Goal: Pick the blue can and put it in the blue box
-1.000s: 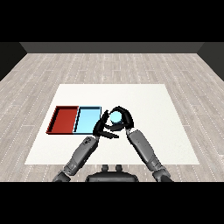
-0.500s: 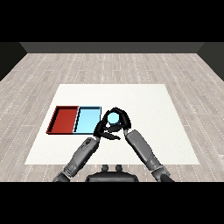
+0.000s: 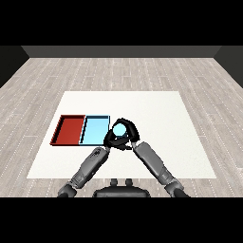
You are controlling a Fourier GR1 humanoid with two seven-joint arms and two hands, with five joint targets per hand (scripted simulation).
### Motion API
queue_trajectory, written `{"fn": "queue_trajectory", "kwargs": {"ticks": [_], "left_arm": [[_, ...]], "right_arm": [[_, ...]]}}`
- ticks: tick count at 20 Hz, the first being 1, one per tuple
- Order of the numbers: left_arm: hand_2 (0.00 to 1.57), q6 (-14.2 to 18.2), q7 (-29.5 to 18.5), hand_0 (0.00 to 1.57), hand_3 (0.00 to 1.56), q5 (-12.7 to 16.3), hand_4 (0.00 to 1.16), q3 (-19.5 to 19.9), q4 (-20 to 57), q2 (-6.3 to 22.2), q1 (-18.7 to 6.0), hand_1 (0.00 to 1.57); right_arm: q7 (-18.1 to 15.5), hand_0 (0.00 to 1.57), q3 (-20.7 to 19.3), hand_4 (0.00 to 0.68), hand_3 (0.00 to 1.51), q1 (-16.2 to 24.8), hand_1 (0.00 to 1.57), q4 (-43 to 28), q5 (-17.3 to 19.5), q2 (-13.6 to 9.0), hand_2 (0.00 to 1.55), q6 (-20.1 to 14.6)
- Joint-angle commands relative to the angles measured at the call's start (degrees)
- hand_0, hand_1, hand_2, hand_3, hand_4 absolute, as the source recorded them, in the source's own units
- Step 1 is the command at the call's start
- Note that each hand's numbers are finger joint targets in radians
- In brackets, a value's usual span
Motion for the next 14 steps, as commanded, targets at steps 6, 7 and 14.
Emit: {"fn": "queue_trajectory", "kwargs": {"ticks": [6, 7, 14], "left_arm": [[0.00, 7.99, 6.33, 0.00, 0.00, -3.26, 0.00, -1.56, 1.54, 0.03, -3.05, 0.00], [0.00, 11.83, 7.75, 0.00, 0.00, -4.05, 0.00, -4.04, 0.29, 0.03, -3.97, 0.00], [0.30, 9.45, 2.51, 0.00, 0.00, -8.49, 0.53, 0.60, 5.03, 0.21, -6.02, 0.00]], "right_arm": [[0.39, 1.50, 2.62, 0.565, 1.41, -0.64, 1.50, -1.21, -3.16, -0.02, 1.46, -1.49], [0.84, 1.49, 2.57, 0.571, 1.41, -0.74, 1.49, -0.71, -2.76, -0.02, 1.46, -0.65], [4.38, 1.49, 1.12, 0.557, 1.40, -2.00, 1.49, -3.03, -2.59, -0.80, 1.46, 1.03]]}}
